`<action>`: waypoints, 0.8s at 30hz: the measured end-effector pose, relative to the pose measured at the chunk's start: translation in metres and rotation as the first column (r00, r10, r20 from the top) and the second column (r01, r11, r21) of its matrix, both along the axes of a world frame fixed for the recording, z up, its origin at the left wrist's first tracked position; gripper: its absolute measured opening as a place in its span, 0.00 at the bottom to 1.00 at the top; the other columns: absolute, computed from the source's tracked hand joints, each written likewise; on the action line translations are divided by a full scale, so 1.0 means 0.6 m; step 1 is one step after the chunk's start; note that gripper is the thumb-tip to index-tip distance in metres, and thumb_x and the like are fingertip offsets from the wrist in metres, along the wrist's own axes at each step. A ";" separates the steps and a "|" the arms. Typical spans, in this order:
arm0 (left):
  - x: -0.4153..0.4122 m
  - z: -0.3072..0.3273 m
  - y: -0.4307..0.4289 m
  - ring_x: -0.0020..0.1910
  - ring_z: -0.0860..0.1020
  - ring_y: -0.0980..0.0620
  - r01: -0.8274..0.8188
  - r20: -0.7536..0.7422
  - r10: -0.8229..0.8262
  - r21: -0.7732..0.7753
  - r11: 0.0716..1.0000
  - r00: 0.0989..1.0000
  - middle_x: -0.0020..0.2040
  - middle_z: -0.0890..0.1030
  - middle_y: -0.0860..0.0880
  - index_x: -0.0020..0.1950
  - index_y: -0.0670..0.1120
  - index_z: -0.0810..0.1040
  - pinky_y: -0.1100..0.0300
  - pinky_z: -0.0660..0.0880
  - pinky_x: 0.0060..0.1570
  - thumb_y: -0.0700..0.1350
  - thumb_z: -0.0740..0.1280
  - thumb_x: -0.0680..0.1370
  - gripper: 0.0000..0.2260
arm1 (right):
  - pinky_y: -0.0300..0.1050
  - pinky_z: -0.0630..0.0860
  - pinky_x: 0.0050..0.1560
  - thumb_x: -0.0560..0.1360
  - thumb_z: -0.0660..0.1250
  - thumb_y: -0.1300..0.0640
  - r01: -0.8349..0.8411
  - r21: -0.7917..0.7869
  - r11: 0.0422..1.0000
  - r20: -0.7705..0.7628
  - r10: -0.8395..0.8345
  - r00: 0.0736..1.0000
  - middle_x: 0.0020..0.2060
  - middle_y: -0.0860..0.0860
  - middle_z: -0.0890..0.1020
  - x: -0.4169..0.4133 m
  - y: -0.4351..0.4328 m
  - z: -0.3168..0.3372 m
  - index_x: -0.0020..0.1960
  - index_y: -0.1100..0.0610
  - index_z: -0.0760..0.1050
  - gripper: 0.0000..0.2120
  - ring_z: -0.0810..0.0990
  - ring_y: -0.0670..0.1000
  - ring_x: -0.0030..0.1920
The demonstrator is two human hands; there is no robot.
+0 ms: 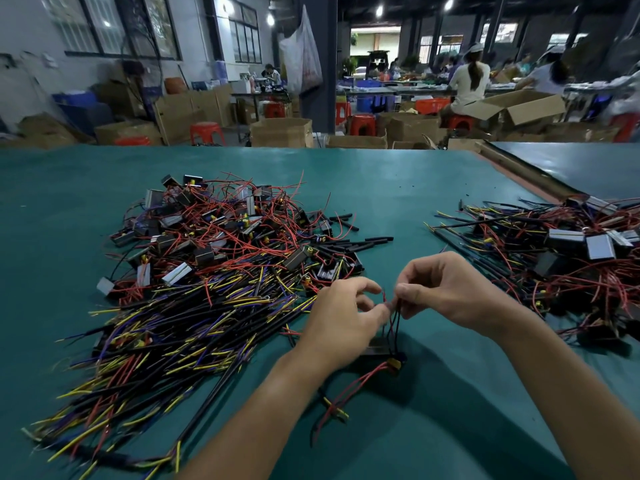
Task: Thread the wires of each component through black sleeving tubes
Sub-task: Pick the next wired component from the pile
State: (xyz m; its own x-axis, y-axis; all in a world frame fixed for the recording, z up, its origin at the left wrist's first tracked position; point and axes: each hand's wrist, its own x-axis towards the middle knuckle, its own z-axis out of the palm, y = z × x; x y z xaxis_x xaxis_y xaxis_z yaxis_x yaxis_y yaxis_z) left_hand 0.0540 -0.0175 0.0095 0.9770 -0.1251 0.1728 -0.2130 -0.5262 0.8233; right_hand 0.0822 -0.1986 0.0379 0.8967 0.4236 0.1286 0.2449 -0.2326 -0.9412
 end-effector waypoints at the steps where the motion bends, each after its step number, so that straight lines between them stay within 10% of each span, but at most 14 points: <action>1: 0.004 -0.002 0.001 0.30 0.76 0.58 0.015 -0.079 -0.019 -0.048 0.999 0.997 0.39 0.85 0.50 0.62 0.48 0.74 0.61 0.71 0.33 0.49 0.72 0.74 0.18 | 0.42 0.81 0.37 0.73 0.69 0.63 -0.009 0.009 1.000 -0.009 0.009 1.000 0.34 0.61 0.83 -0.001 -0.002 0.001 0.39 0.65 0.78 0.06 0.82 0.51 0.32; 10: 0.007 -0.006 0.001 0.31 0.79 0.53 0.066 -0.049 -0.071 -0.105 0.992 0.996 0.33 0.84 0.49 0.39 0.45 0.83 0.59 0.75 0.37 0.43 0.71 0.75 0.05 | 0.41 0.79 0.32 0.75 0.68 0.57 0.133 0.219 0.967 -0.219 -0.084 0.972 0.34 0.59 0.80 0.004 0.010 -0.009 0.41 0.63 0.78 0.10 0.78 0.51 0.28; 16: -0.001 -0.009 -0.001 0.30 0.75 0.53 0.007 0.082 -0.006 -0.019 1.000 0.997 0.31 0.81 0.50 0.38 0.48 0.82 0.58 0.74 0.36 0.46 0.69 0.72 0.04 | 0.41 0.76 0.32 0.72 0.70 0.66 0.338 -0.263 0.904 0.170 -0.302 0.938 0.31 0.51 0.83 0.058 0.079 -0.026 0.40 0.58 0.83 0.06 0.77 0.46 0.29; 24: -0.006 -0.011 -0.006 0.32 0.79 0.57 -0.039 0.116 0.040 -0.010 0.999 0.992 0.32 0.82 0.53 0.37 0.48 0.81 0.58 0.77 0.37 0.50 0.69 0.70 0.07 | 0.41 0.78 0.40 0.68 0.71 0.61 0.349 -0.556 0.754 0.196 -0.289 0.937 0.35 0.50 0.84 0.120 0.099 -0.020 0.37 0.51 0.82 0.06 0.79 0.49 0.37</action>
State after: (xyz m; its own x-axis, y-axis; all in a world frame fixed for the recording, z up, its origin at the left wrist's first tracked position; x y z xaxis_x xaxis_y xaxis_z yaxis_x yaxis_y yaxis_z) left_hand 0.0504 -0.0214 0.0027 0.9543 -0.0855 0.2862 -0.2868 -0.5300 0.7980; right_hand 0.1544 -0.1390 0.0256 0.9897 0.1359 0.0447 0.1364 -0.8009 -0.5831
